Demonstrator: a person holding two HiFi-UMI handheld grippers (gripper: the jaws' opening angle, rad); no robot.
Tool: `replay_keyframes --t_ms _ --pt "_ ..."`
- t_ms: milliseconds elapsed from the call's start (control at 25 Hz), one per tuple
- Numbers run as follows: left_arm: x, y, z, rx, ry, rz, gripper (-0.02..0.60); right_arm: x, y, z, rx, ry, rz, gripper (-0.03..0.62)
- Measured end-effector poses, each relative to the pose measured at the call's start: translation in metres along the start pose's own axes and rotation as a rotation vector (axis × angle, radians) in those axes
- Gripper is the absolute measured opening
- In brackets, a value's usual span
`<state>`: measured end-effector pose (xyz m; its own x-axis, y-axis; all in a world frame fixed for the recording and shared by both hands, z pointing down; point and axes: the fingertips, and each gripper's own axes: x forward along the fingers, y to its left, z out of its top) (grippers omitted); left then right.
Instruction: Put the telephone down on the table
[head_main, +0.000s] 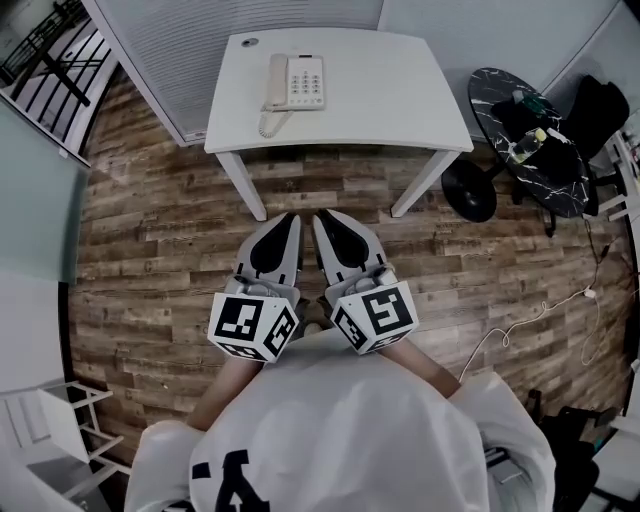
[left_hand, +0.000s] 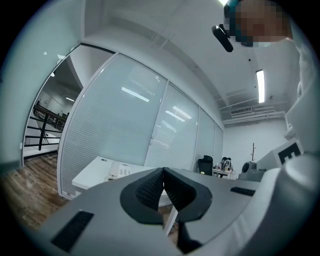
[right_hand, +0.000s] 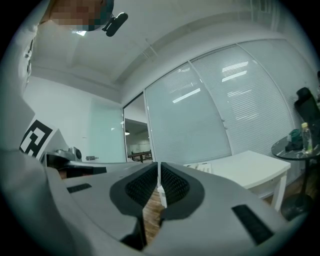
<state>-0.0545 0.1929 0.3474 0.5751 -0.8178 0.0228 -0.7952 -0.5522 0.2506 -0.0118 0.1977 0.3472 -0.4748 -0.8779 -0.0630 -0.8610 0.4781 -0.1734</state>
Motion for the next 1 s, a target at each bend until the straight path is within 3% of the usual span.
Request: replay_keyframes --t_ms 1000 --pt "-0.007 -0.013 -0.012 -0.046 0.016 -0.004 0.006 -0.024 -0.005 -0.005 0.022 0.039 -0.019 0.026"
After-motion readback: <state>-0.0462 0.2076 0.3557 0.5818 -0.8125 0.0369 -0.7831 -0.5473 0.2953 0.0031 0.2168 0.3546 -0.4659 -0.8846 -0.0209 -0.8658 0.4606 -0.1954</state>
